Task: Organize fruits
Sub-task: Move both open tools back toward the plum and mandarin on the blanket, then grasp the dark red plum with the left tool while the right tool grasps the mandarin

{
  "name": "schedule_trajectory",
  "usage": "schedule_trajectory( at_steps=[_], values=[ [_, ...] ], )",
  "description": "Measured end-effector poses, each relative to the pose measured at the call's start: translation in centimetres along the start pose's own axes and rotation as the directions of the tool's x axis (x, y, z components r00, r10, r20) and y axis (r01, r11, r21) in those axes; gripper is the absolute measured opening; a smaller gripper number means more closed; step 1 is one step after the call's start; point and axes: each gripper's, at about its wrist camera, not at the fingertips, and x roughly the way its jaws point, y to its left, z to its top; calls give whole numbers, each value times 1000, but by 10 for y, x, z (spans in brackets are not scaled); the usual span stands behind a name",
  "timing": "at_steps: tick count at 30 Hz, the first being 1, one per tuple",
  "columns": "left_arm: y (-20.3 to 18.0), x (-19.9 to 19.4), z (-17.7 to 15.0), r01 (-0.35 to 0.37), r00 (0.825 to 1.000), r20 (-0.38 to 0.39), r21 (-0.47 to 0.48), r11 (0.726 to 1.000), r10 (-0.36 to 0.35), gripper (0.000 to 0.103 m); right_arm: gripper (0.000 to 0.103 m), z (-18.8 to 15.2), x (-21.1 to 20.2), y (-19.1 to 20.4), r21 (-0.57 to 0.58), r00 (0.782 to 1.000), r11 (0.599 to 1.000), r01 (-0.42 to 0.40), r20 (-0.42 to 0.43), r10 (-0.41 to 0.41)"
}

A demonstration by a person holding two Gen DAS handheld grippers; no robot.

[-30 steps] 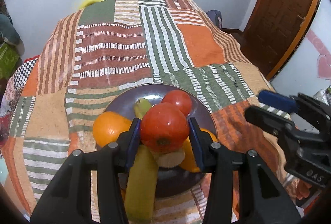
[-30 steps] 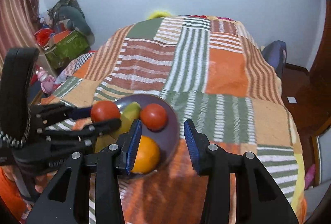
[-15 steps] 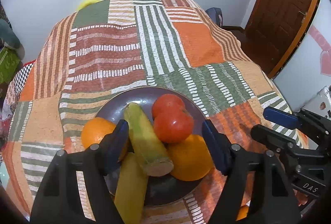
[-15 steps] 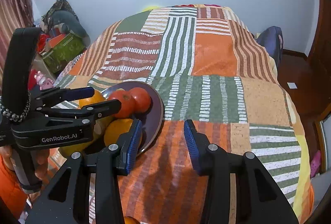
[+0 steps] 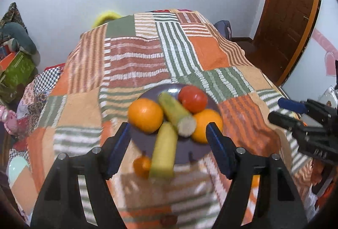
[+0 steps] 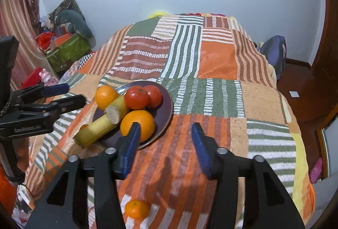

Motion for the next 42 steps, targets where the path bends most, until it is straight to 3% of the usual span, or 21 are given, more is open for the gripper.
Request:
schedule_trajectory(
  at_steps=[10,13,17,25,31,38,41,42],
  values=[
    [19,-34,-61,12,998,-59,-47,999,-15,73,58,-36,-22,21,-33,1000,999,17,-18,-18],
    [21,-30,-79,30,995,-94,-68,997,-37,72,58,-46,-20,27,-29,999,1000,7,-46,-8],
    [19,-20,-100,28,990,-136,-81,996,-39,64,58,-59,-14,32,-37,996,999,3,-90,-6],
    [12,0,-127,47,978,-198,-82,995,-63,63,58,-83,3,43,-54,986,998,-26,-168,17],
    [8,10,-133,60,974,-212,-71,996,-74,49,58,-90,11,48,-91,983,996,-15,-185,-2],
    [9,19,-133,66,972,-219,-81,995,-82,37,57,-94,25,39,-52,974,998,-32,-227,19],
    [10,21,-132,90,969,-223,-91,992,-108,28,52,-94,28,39,-61,973,998,-29,-228,14],
    [9,21,-131,94,968,-222,-93,991,-113,28,46,-93,29,39,-61,973,998,-32,-229,17]
  ],
)
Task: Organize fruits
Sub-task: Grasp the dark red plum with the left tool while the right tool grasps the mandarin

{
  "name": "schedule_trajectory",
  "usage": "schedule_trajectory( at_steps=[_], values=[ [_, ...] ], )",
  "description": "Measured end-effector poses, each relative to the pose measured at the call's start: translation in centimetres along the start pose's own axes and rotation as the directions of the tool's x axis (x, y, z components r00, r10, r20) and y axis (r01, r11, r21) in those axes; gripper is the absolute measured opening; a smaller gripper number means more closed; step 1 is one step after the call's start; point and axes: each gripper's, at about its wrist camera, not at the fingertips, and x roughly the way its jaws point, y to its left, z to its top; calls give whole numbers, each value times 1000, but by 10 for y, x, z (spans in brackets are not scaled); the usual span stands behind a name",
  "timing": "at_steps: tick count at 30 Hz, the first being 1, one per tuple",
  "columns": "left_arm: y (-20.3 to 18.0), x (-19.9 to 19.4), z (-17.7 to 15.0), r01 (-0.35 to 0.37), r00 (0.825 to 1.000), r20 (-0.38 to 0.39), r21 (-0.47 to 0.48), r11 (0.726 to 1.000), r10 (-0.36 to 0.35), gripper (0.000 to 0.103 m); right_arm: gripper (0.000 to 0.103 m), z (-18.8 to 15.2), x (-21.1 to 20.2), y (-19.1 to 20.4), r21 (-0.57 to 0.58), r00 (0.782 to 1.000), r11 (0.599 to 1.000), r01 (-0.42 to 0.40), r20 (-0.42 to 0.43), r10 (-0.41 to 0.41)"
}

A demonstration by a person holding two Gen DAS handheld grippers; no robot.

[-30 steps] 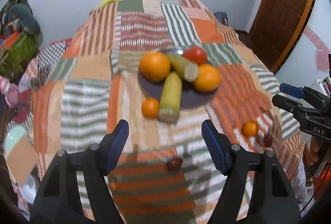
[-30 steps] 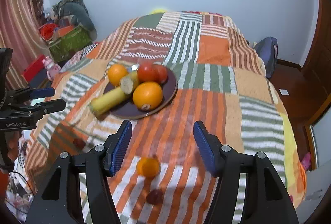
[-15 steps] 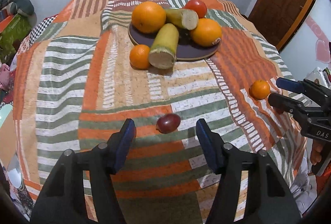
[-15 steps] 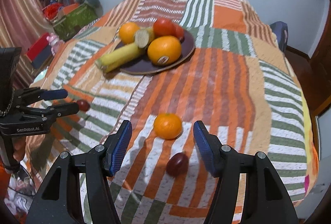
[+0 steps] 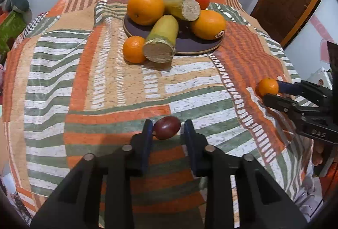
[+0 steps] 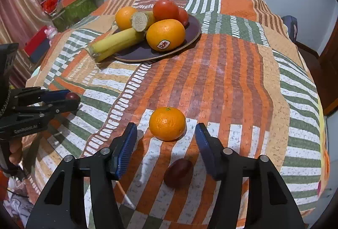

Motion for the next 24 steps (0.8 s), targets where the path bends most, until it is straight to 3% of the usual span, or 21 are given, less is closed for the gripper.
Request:
schedule_trajectory(
  at_steps=[3,12,24],
  values=[
    [1,-1,1,5,1000,2,-5,1000,-5,25,33,2,2,0,-3,1000,1000,-3,-4,3],
    [6,-22,12,10,998,62,-15,1000,-9,25,33,12,-11,3,-8,999,1000,-24,41,25],
    [9,-43,59,-27,985,174,6,1000,25,25,33,57,-28,0,-41,990,999,11,143,-5]
  ],
)
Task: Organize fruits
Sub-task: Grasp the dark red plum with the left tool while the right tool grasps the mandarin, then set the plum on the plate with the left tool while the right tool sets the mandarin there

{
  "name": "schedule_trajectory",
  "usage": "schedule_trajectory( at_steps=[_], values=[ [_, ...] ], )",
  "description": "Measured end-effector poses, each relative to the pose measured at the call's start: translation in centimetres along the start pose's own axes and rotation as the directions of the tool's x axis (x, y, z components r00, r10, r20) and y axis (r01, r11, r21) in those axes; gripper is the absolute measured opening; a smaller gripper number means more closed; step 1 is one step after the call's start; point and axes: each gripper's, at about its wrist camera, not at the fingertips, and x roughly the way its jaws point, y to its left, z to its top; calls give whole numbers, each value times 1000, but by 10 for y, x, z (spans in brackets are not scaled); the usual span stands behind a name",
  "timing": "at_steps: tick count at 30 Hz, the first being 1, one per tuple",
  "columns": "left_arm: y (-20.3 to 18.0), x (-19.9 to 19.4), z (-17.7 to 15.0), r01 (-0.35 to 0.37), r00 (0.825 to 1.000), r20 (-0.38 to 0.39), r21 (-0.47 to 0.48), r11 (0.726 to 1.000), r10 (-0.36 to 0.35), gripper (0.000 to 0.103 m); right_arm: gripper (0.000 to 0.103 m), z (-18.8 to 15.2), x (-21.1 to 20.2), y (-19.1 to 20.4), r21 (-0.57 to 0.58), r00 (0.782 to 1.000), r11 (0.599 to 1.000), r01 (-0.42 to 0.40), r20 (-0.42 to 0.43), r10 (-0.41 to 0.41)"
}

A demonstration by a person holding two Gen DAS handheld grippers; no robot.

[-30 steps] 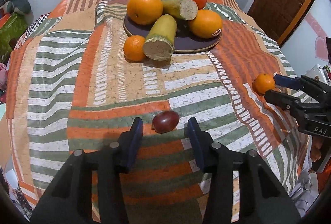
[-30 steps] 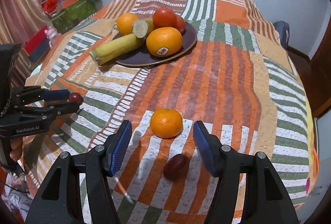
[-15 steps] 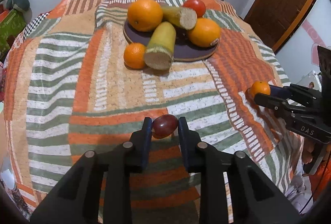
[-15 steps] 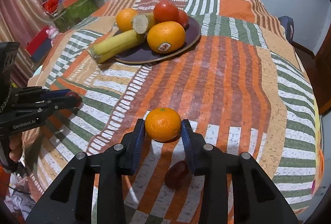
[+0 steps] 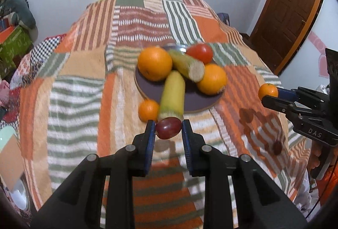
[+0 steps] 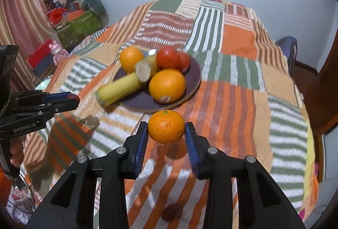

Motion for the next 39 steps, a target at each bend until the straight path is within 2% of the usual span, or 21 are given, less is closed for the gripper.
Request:
schedule_trajectory(
  at_steps=[6,13,19,26,35,36,38,39],
  values=[
    [7,3,23,-10,999,34,2,1000,10,25,33,25,3,-11,-9,998,999,36,48,-36],
    [12,22,43,-13,999,30,3,1000,12,25,33,51,21,-25,-15,997,998,58,60,-57],
    [16,49,55,-12,1000,-5,11,1000,12,25,33,60,48,-34,-16,998,998,58,17,-58],
    [28,78,67,12,999,-47,-17,1000,-13,25,33,71,81,-44,28,999,1000,14,-35,-13],
    [32,96,63,22,997,-75,-36,999,-25,26,33,69,115,-47,37,994,999,3,-111,1],
    [31,98,63,21,997,-78,-34,999,-23,26,36,69,114,-48,38,994,999,7,-107,-3],
    [29,98,62,18,997,-79,-29,999,-20,36,47,70,113,-50,31,993,999,36,-114,-32],
    [27,98,62,15,997,-76,-23,1000,-16,40,57,70,111,-52,30,993,998,47,-109,-43]
  ],
)
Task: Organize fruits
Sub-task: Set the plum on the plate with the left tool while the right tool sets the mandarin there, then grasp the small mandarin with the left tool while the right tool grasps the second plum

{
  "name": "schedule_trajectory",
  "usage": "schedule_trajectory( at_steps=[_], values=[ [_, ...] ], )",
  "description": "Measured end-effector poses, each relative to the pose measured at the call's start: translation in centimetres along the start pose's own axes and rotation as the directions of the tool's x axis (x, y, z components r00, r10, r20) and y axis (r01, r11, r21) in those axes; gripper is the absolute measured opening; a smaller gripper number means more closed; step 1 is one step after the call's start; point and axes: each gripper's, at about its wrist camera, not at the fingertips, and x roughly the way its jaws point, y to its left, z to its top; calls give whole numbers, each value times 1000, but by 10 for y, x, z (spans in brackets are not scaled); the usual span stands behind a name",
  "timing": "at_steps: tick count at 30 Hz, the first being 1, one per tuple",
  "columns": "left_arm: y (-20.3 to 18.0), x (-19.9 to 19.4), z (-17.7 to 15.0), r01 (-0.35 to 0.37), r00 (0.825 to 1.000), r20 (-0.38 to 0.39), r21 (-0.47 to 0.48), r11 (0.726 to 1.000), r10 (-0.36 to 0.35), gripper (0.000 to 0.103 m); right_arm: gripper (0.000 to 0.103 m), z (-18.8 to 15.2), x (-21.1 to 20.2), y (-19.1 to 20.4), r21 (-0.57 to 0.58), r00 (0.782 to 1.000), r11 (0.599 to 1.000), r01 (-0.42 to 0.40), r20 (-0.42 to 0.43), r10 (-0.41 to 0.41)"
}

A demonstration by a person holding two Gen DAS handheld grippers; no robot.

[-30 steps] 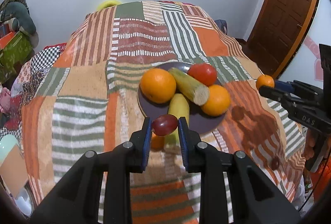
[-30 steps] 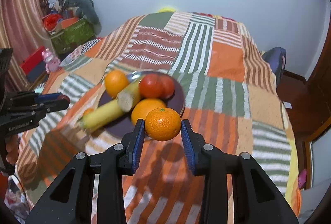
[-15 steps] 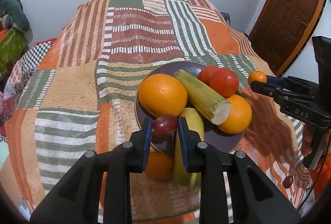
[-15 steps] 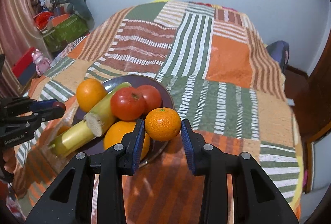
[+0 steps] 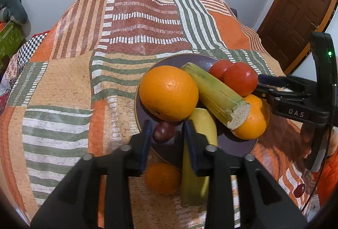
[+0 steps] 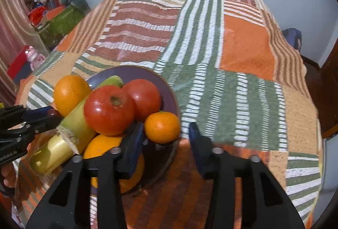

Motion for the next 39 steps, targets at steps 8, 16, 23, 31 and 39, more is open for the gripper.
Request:
schedule_trajectory(
  at_steps=[8,16,23,31,39],
  values=[
    [5,-29,-4,-40,998,57,0,999,40,48,66,-7,-34,-7,-15,997,999,31,67,-30],
    [30,-51,-29,-74,997,29,-9,997,74,48,72,-27,-70,-9,-10,990,999,38,135,-37],
    [37,-42,-61,-44,998,-38,-10,999,44,48,72,-56,-76,-16,24,994,999,49,98,-51],
    [11,-23,-76,-27,997,-65,71,997,32,48,72,-89,-77,-13,73,998,997,37,53,-41],
    [-2,-2,-72,-74,995,-54,127,989,81,48,72,-111,-81,-11,134,1000,991,1,27,-5]
  ],
)
